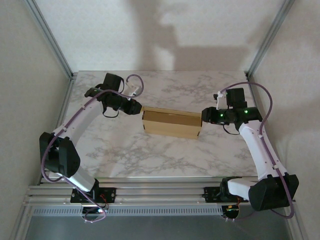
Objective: Fold the paper box
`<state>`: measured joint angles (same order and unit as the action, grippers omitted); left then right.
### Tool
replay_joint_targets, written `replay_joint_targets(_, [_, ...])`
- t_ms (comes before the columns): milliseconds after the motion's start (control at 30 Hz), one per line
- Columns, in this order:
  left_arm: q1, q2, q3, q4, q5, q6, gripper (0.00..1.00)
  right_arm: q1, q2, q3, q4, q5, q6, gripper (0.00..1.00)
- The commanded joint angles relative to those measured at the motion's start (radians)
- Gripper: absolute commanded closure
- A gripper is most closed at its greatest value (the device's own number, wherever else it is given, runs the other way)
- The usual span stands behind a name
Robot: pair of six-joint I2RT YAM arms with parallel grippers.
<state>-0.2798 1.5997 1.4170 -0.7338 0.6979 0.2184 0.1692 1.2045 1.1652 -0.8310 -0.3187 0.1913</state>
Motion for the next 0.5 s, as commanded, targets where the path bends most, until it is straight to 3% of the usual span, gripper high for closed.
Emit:
replay_joint_targets(0, [-0.006,0.013,0.034,-0.025,0.025,0.015,0.78,0.022,0.013,-0.002,-0.016,0.071,-0.023,0.6])
replay_joint_targets(200, [-0.007,0.018,0.04,-0.028,0.025,0.014,0.78,0.045,0.043,0.014,-0.006,0.127,-0.038,0.62])
replay_joint_targets(467, [-0.014,0.034,0.056,-0.023,0.04,-0.049,0.87,0.083,0.058,0.028,-0.015,0.147,-0.029,0.81])
